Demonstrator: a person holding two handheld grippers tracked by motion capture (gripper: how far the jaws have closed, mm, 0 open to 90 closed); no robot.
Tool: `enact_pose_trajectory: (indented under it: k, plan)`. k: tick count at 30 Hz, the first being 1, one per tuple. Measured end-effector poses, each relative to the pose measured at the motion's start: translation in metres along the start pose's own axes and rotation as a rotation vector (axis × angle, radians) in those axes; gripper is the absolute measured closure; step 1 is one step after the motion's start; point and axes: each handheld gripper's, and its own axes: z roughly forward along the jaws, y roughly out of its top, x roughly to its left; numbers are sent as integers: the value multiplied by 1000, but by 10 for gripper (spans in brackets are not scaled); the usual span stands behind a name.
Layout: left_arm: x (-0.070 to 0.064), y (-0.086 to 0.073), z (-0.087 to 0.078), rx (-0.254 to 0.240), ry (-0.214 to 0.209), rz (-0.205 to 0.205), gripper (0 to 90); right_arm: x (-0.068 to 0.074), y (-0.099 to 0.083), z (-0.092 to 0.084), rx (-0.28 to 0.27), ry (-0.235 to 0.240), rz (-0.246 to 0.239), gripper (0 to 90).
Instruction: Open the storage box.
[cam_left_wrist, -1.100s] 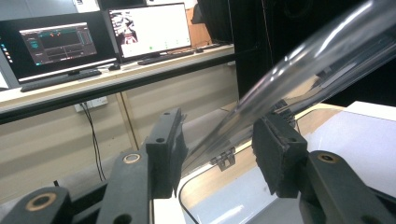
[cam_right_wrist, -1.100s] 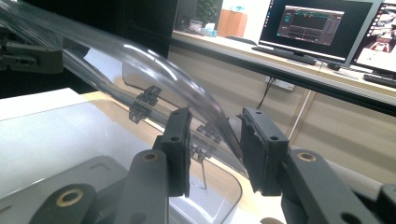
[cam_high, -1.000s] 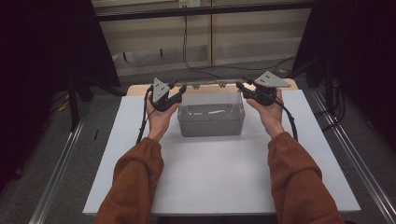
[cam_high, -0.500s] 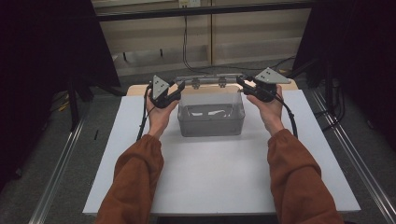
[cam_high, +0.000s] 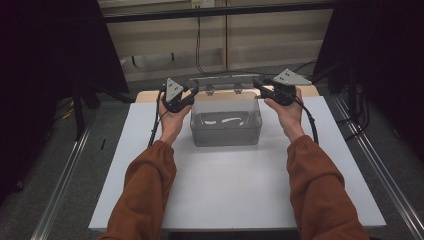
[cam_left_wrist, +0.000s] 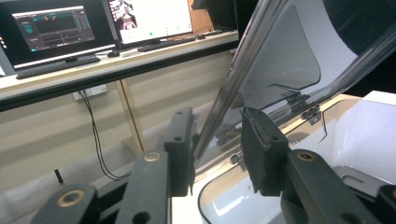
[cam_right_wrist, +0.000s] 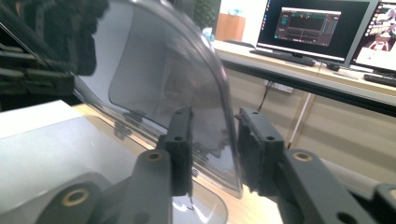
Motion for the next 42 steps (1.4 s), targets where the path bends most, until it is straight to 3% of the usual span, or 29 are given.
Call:
enact_pose_trajectory:
  k: [7,18,32,42]
  plan:
    - [2,2,0,9,-8,9,675,-3,-12,14,22,-10,12,584]
    - [3,4,2,19,-7,-6,676,-11,-24,25,45,-10,40,576]
    - [9,7,8,18,-6,-28,692,-15,-38,44,63,1,66,646]
    - [12,4,14,22,0,-53,709,-19,-38,47,59,2,77,682]
